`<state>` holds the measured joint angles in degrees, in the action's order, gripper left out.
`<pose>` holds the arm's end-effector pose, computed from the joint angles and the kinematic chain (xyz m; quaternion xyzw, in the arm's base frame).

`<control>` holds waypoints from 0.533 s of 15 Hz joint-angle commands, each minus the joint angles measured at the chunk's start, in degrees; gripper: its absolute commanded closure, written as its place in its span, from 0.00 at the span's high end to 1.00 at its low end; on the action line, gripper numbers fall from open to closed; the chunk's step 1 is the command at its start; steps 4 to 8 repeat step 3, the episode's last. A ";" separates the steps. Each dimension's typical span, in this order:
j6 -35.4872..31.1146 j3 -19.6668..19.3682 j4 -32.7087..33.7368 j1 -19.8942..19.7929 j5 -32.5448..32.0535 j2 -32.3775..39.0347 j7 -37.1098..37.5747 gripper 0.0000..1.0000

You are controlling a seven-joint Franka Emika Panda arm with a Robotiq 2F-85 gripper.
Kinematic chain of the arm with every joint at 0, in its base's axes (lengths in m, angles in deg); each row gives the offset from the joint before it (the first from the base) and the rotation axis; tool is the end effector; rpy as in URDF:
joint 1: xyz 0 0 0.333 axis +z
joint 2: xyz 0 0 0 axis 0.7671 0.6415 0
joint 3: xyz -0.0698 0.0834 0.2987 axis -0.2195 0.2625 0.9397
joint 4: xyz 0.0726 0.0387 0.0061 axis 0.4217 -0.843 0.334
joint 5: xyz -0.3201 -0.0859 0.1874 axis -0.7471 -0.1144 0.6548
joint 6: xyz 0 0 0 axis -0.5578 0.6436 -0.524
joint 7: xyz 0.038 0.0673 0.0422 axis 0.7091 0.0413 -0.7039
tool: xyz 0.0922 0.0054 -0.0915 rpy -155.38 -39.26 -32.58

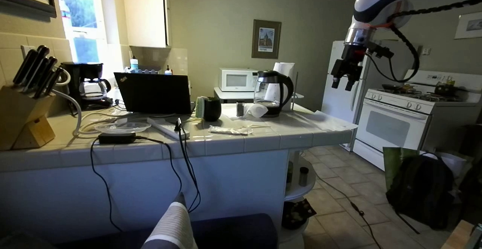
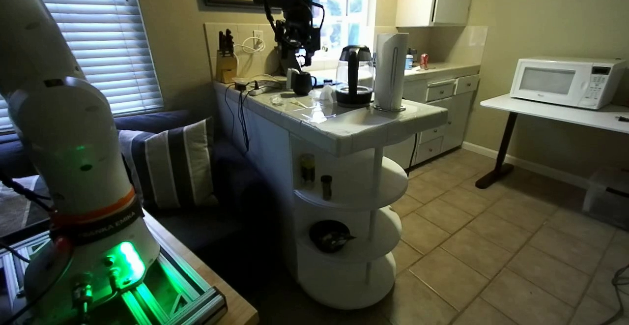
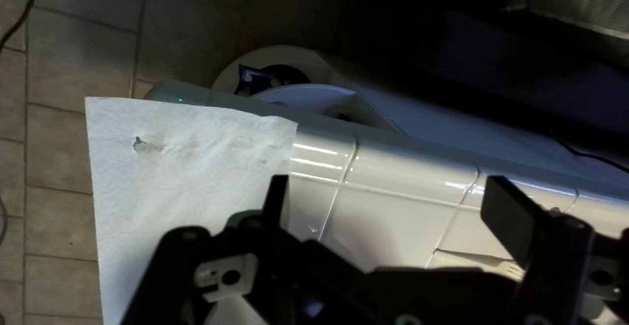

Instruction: Move the white thing to the left

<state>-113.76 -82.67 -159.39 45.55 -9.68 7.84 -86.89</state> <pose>0.4826 -0.0721 0.5144 -0.9969 -0.0027 -0.0354 0.0706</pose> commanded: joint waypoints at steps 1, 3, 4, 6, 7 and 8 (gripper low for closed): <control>0.12 -0.26 0.32 0.54 -0.10 0.31 0.10 1.00; 0.12 -0.20 0.44 0.57 -0.09 0.58 0.11 1.00; 0.12 -0.20 0.44 0.57 -0.09 0.58 0.11 1.00; 0.12 -0.20 0.44 0.57 -0.09 0.58 0.11 1.00; 0.12 -0.20 0.44 0.57 -0.09 0.58 0.11 1.00; 0.12 -0.20 0.44 0.57 -0.09 0.58 0.11 1.00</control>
